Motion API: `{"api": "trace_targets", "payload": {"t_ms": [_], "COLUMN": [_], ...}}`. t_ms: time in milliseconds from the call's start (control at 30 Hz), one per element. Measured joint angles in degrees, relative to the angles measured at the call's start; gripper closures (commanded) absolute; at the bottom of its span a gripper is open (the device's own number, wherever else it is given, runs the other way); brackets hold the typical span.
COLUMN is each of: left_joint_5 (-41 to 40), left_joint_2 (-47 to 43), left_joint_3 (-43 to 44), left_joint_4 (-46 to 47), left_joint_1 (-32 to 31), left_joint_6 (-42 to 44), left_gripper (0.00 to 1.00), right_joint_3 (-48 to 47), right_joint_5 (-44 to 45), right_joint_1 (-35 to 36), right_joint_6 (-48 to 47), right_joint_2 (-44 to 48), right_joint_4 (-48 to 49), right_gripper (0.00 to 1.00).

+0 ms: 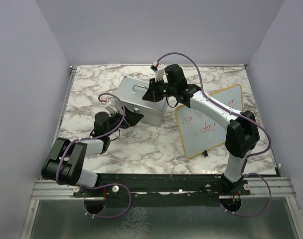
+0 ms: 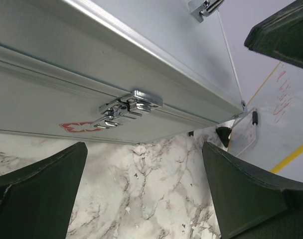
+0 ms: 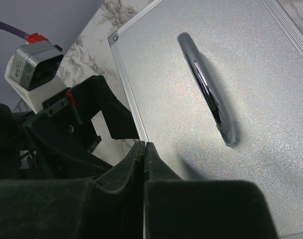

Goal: Organize the medicine kit
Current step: Close the medicine box at the center of the board.

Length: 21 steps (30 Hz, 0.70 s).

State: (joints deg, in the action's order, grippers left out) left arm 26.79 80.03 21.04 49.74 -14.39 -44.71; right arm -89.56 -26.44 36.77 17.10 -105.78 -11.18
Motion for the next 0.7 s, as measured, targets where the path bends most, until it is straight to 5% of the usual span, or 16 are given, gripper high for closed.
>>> {"api": "trace_targets", "payload": {"t_ms": [700], "left_joint_5": [-2.64], "left_joint_2": [15.72], "left_joint_3": [-1.01], "left_joint_4": [23.82], "left_joint_1": [-2.51], "left_joint_6": [-4.76], "left_gripper": [0.01], "right_joint_3": [-0.28], "right_joint_5": [0.0], "right_joint_1": [0.0], "right_joint_6": [-0.11], "right_joint_2": [-0.13], "right_joint_4": [-0.02], "right_gripper": [0.96]}}
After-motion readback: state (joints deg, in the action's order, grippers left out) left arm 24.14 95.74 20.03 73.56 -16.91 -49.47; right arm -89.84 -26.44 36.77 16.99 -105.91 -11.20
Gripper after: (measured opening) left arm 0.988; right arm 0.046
